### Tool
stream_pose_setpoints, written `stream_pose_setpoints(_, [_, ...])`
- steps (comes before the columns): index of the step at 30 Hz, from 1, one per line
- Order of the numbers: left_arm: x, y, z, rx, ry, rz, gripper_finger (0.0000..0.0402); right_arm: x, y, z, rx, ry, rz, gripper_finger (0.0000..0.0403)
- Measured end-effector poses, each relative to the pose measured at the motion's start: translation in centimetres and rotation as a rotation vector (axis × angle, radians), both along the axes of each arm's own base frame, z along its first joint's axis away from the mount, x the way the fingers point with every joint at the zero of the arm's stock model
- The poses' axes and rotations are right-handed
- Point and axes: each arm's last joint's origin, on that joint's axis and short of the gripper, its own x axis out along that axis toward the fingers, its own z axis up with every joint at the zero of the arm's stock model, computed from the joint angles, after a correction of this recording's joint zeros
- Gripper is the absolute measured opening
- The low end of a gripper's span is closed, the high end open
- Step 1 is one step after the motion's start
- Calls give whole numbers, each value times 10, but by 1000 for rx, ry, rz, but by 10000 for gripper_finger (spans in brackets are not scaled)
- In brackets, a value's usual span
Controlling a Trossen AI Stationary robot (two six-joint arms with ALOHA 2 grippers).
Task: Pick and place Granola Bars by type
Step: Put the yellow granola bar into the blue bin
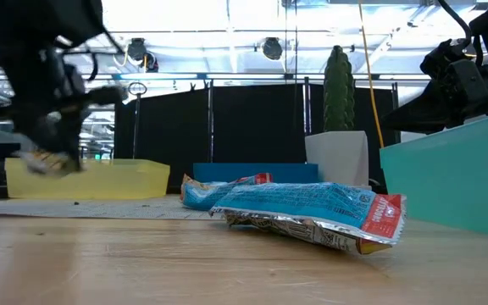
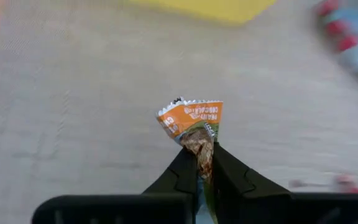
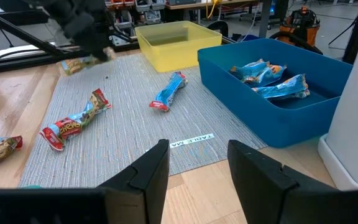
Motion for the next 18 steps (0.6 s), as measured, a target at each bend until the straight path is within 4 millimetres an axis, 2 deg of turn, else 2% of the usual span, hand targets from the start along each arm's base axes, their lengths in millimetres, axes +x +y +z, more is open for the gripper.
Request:
stream_pose_setpoints(7, [11, 6, 28, 115, -115, -56, 25, 0, 0, 0, 0, 0, 0, 157])
stream_pose_setpoints(18, [32, 16, 76, 206, -265, -182, 26, 0, 0, 0, 0, 0, 0, 157])
